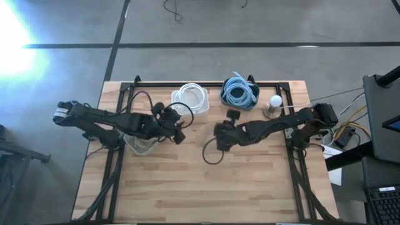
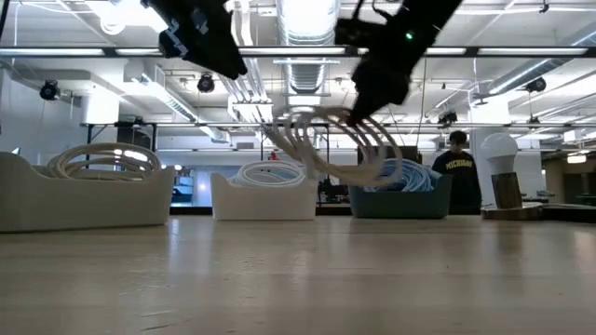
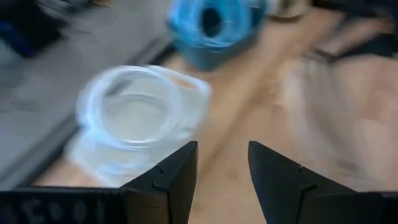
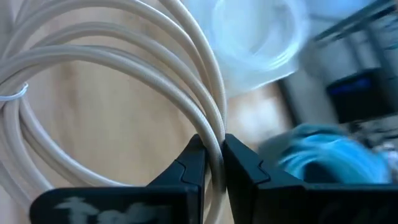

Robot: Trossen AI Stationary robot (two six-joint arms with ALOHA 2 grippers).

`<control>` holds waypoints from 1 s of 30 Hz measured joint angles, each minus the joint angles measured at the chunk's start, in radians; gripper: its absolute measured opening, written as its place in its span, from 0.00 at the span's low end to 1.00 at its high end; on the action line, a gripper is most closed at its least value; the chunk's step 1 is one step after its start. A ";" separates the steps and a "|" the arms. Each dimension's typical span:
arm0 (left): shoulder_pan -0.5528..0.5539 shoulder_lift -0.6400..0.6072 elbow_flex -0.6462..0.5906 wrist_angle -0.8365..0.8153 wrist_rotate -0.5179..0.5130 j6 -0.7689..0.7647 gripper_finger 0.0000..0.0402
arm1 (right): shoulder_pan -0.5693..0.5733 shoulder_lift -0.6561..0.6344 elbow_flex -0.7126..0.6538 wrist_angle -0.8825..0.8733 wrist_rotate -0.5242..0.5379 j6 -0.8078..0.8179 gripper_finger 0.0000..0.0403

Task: Pick & Place USB Port
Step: Put the brown charger cable into the gray bin

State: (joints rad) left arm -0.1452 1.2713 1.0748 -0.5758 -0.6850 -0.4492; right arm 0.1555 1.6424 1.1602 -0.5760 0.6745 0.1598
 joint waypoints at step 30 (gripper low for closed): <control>0.075 -0.017 -0.096 0.233 0.459 0.003 0.38 | -0.025 -0.002 -0.015 0.303 0.085 -0.316 0.08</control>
State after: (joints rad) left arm -0.0699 1.2547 0.9786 -0.3433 -0.2257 -0.4464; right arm 0.1307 1.6405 1.1454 -0.2729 0.7593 -0.1566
